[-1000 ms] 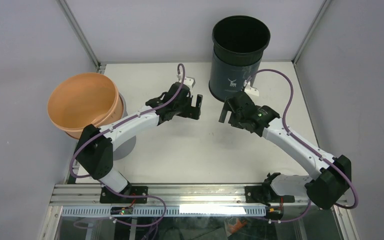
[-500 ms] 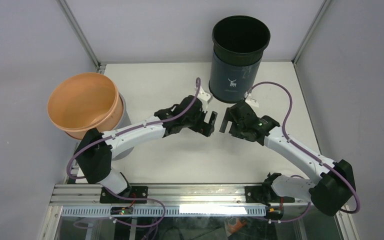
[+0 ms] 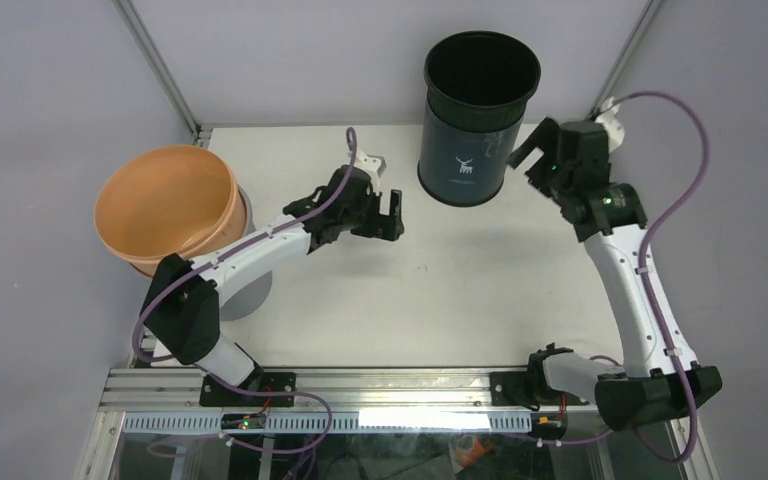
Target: Turn the large container upside down
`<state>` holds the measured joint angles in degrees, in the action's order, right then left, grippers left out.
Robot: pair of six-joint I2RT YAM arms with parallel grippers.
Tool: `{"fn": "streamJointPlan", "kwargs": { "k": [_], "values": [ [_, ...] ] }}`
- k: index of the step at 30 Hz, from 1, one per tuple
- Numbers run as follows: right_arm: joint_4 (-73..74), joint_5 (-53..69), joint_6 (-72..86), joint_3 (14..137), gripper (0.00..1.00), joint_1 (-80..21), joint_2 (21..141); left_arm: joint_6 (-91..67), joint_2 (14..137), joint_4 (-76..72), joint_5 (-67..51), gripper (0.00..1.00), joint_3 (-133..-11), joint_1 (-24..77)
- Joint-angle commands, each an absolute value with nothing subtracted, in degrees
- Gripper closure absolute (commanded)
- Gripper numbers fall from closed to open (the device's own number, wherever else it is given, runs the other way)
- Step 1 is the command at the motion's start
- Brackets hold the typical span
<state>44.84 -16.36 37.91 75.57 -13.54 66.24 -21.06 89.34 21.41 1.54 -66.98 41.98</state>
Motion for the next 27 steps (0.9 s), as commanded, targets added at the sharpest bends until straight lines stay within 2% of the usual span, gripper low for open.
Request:
{"fn": "streamJointPlan", "kwargs": {
  "k": [1,6,15,18,22,27],
  "values": [
    [43.0,-9.8,37.8,89.7,0.01,-7.3,71.0,-22.4,83.4,18.7,1.3,0.01,-68.7,40.4],
    [39.9,-3.2,40.7,101.5,0.03,-2.0,80.5,-22.7,82.4,18.7,1.7,0.01,-69.7,40.4],
    [45.8,-3.1,40.9,126.2,0.12,-0.2,102.1,-23.6,79.5,18.6,2.2,0.01,-67.2,40.4],
    [46.4,-2.9,41.0,129.6,0.22,-0.1,106.2,-23.2,78.6,18.6,3.1,0.01,-66.8,40.4],
    [45.0,-2.6,41.1,128.8,0.43,0.0,107.0,-22.9,77.7,18.7,3.9,0.01,-66.2,40.4],
    [43.9,-1.3,41.6,126.8,0.62,0.2,105.7,-23.0,77.5,18.7,3.7,0.01,-66.1,40.4]
  ]
}}
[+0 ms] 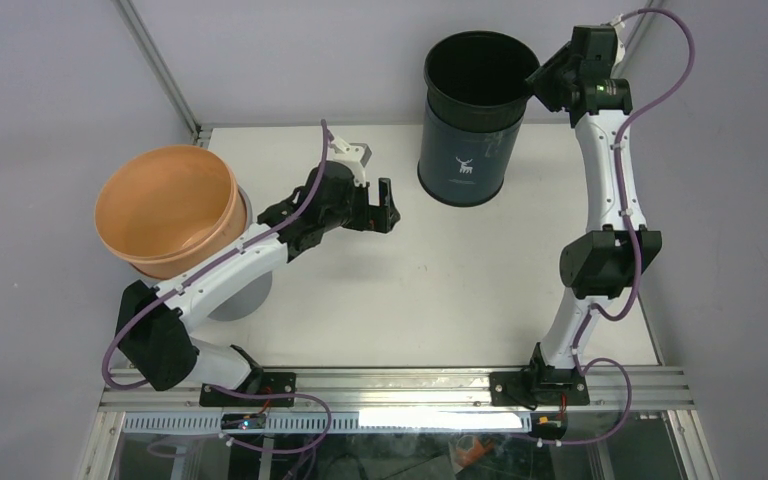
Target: Turn the large container upside down
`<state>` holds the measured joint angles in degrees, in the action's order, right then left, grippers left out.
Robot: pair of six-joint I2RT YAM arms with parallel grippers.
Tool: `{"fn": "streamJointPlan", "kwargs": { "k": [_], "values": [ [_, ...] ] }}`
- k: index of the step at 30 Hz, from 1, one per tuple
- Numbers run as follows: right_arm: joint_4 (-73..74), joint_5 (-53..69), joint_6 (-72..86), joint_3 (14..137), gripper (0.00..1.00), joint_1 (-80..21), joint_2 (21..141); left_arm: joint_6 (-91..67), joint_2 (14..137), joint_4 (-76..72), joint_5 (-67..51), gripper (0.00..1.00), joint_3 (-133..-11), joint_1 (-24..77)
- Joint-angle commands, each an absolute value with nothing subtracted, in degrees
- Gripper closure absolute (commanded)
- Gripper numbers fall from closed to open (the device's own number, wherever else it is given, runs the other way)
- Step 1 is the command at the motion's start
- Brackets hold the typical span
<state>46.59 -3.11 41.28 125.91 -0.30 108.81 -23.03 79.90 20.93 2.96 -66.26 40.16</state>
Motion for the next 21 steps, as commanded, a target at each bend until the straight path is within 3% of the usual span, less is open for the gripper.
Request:
{"fn": "streamJointPlan", "kwargs": {
  "k": [1,8,21],
  "values": [
    [43.6,-1.2,41.7,126.5,0.67,0.3,105.3,-22.9,77.5,18.7,3.6,0.01,-66.4,40.4],
    [42.5,0.8,41.7,126.7,0.99,0.3,102.5,-21.3,77.9,19.9,3.9,0.01,-72.5,40.3],
    [41.1,6.7,44.9,136.9,1.0,-0.3,100.3,-19.6,81.6,25.7,2.2,0.01,-92.2,38.0]
  ]
}}
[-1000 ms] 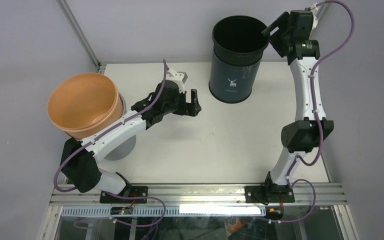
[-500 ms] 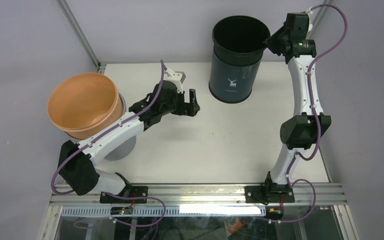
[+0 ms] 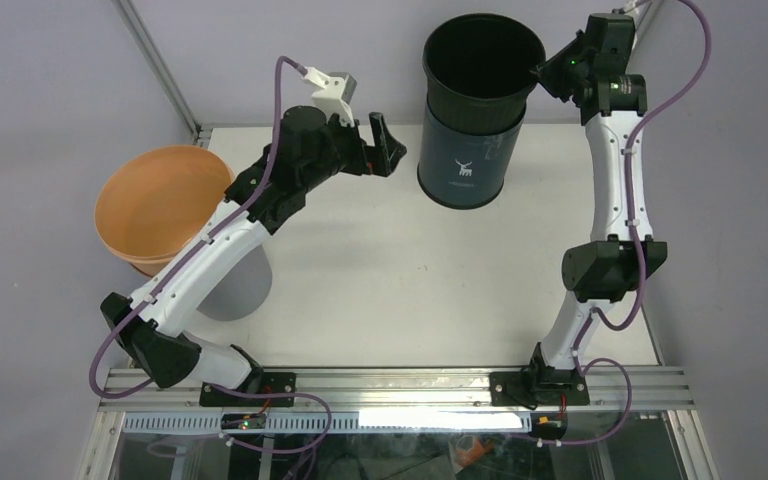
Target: Turn the large container upside down
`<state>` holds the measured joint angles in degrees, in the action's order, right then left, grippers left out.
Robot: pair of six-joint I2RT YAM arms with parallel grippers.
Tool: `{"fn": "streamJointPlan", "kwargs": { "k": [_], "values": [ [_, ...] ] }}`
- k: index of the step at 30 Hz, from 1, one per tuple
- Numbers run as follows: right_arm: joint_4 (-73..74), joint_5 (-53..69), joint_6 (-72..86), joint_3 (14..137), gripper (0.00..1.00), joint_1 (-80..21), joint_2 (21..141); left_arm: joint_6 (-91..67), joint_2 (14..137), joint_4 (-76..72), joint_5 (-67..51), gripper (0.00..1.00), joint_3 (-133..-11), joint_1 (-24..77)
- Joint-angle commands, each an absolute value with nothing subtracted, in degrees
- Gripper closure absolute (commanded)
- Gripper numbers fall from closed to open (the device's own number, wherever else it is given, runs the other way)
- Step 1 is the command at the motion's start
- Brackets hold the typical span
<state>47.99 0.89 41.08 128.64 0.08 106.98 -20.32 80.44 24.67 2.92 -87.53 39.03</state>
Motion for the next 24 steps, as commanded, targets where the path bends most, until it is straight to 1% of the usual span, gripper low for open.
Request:
{"fn": "streamJointPlan", "kwargs": {
  "k": [1,5,13,16,19,24],
  "values": [
    [40.9,7.0,45.3,137.9,1.0,-0.3,100.2,-19.5,81.6,25.7,2.1,0.01,-92.7,38.0],
    [39.2,7.8,46.5,140.2,1.0,-0.4,99.5,-19.5,83.5,25.7,1.5,0.01,-93.3,37.6],
    [35.9,7.7,46.0,142.1,1.0,-0.4,95.9,-18.7,82.4,25.9,0.7,0.01,-93.8,36.3],
    [34.6,7.7,44.6,141.4,1.0,-0.4,93.3,-18.1,81.5,26.3,0.5,0.01,-94.8,35.1],
    [31.4,8.8,43.7,137.7,1.0,-0.4,89.6,-17.8,79.9,26.4,0.1,0.01,-95.4,33.4],
    [29.2,11.2,43.0,135.6,1.0,-0.3,86.1,-19.4,79.3,26.7,-3.4,0.01,-96.0,29.4]
  ]
}}
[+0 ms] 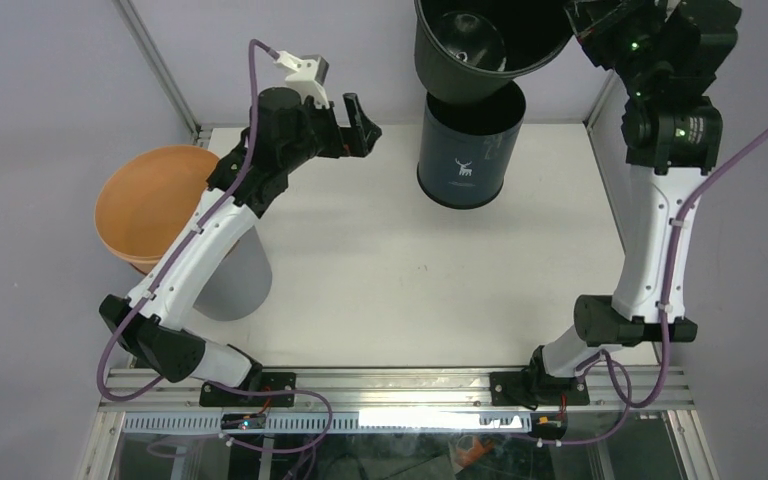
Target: Turn the large container upside down
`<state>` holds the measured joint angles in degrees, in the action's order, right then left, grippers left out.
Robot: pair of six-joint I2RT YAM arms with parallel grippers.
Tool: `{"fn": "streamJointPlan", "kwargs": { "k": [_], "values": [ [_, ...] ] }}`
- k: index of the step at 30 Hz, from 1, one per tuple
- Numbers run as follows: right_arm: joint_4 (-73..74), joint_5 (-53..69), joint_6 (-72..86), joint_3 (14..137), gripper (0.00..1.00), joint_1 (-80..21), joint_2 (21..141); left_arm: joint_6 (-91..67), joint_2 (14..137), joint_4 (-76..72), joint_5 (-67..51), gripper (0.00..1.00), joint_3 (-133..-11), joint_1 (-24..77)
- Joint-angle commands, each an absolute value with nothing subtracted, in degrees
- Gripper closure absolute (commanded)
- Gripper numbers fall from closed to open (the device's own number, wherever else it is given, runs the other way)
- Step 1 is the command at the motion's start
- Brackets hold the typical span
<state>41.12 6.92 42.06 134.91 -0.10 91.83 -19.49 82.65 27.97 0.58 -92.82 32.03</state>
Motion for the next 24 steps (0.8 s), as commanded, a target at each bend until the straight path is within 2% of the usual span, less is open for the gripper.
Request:
{"fn": "streamJointPlan", "kwargs": {
  "k": [1,6,9,16,24],
  "values": [
    [29.3,12.4,43.4,135.5,1.0,-0.3,85.9,-19.6,79.0,26.9,-4.1,0.01,-96.2,28.6],
    [24.4,27.9,48.4,130.3,1.0,-0.4,85.2,-19.5,76.5,28.7,-6.4,0.01,-96.8,22.2],
    [25.6,32.9,49.3,127.7,1.0,-2.2,84.6,-21.8,75.0,30.3,-4.7,0.01,-97.5,17.0],
    [42.5,28.3,37.5,126.8,1.0,-11.8,84.0,-30.2,75.0,32.0,0.6,0.01,-97.0,10.4],
    [48.5,22.9,36.4,105.0,1.0,-17.6,77.7,-31.0,77.4,32.4,-1.4,0.01,-97.3,9.6]
  ]
}}
